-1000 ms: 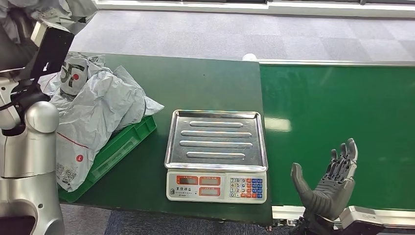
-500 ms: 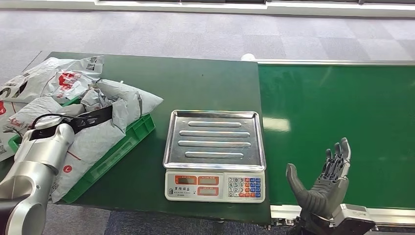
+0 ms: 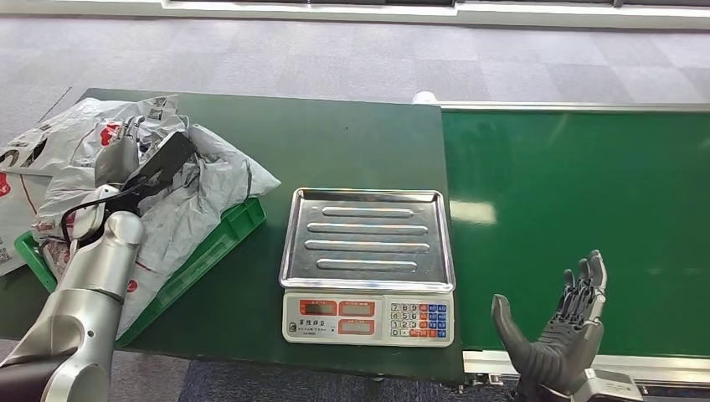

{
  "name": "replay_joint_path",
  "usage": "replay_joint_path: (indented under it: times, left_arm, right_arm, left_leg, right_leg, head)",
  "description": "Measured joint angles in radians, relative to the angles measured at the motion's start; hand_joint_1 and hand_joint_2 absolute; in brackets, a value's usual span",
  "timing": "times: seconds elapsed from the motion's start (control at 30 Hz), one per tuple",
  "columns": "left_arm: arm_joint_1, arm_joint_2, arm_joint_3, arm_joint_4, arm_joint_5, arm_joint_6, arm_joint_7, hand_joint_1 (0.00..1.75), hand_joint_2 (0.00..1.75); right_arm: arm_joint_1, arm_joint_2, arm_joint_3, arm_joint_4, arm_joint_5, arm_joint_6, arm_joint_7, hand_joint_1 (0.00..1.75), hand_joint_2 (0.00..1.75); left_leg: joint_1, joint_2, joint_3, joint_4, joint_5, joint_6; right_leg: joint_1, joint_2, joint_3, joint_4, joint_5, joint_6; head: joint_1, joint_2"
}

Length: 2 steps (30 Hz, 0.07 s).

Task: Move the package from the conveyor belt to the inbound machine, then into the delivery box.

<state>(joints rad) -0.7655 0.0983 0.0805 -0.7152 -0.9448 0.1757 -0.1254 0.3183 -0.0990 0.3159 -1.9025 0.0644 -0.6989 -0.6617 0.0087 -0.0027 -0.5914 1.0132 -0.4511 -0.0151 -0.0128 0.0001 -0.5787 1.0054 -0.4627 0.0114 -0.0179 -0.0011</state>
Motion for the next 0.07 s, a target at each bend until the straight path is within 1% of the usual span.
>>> replay_joint_path:
  times: [0.07]
  left_arm:
    - [0.024, -0.009, 0.011, -0.053, 0.065, 0.036, -0.034, 0.00, 1.75]
  right_arm:
    - [0.005, 0.003, -0.003, -0.003, 0.001, 0.000, -0.001, 0.00, 1.75]
  left_leg:
    - [0.000, 0.000, 0.000, 0.000, 0.000, 0.000]
  right_leg:
    - [0.000, 0.001, 0.000, 0.000, 0.000, 0.000]
  head:
    - [0.000, 0.000]
